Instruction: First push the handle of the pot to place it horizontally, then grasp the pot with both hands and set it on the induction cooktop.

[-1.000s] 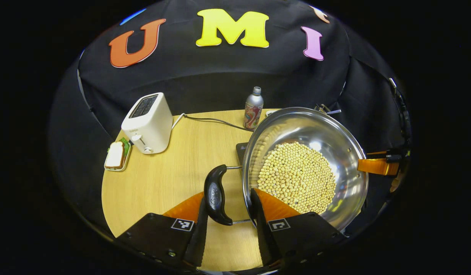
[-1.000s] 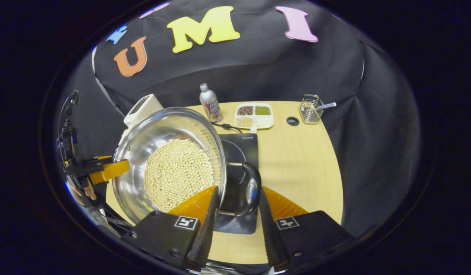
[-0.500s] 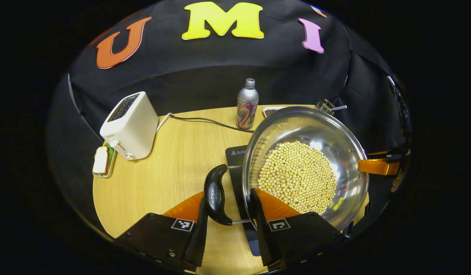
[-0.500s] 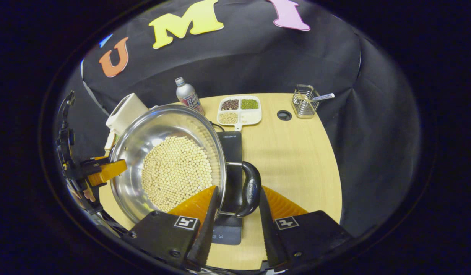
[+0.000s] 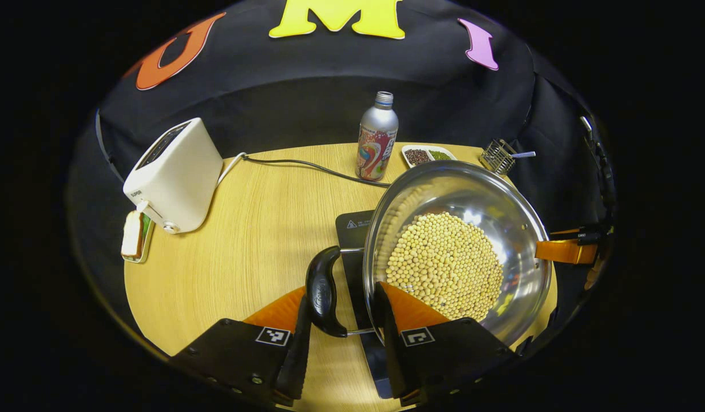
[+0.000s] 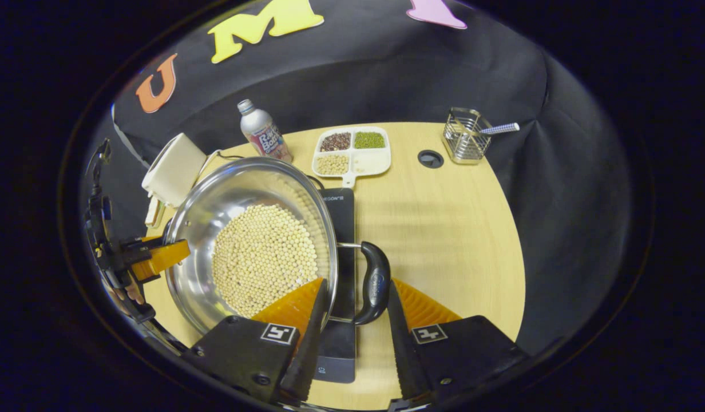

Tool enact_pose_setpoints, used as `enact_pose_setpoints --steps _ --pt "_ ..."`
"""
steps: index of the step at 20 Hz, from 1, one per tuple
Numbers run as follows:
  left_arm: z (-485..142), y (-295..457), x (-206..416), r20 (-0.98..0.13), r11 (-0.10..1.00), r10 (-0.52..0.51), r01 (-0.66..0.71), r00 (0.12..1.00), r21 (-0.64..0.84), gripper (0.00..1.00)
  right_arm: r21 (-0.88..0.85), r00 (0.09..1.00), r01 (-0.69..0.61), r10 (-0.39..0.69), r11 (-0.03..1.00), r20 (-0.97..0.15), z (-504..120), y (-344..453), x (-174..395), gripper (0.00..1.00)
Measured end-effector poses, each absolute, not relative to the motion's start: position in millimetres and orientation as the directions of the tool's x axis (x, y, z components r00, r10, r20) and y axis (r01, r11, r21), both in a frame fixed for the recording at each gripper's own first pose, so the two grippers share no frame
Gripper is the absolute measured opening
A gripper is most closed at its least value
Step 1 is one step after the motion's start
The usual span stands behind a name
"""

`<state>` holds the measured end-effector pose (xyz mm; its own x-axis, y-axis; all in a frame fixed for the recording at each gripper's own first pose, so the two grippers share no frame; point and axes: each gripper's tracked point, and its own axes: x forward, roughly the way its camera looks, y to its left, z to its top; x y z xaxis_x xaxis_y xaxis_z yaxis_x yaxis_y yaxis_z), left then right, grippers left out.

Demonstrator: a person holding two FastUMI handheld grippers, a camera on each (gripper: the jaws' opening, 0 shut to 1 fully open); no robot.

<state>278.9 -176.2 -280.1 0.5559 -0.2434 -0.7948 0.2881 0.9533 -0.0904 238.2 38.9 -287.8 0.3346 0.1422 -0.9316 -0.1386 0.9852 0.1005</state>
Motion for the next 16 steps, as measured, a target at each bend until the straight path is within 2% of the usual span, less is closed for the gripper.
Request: enact_pose_setpoints --steps 11,13,16 --pt "-284.7 -172.8 279.9 -0.791 0.956 -0.264 0.261 0.552 -0.138 0.55 0.121 0.361 -0.145 0.167 0.982 -0.917 -283.3 38.6 237.8 0.60" --pt "-284.4 -170.1 279.0 -0.787 0.957 -0.265 0.253 0.557 -0.144 0.55 0.136 0.387 -0.156 0.187 0.978 -0.903 -281.2 36.5 237.5 0.62" --pt "-282.2 -170.9 277.7 -0.768 0.955 -0.284 0.242 0.575 -0.172 0.57 0.165 0.452 -0.153 0.218 0.974 -0.865 -273.3 31.7 240.4 0.70"
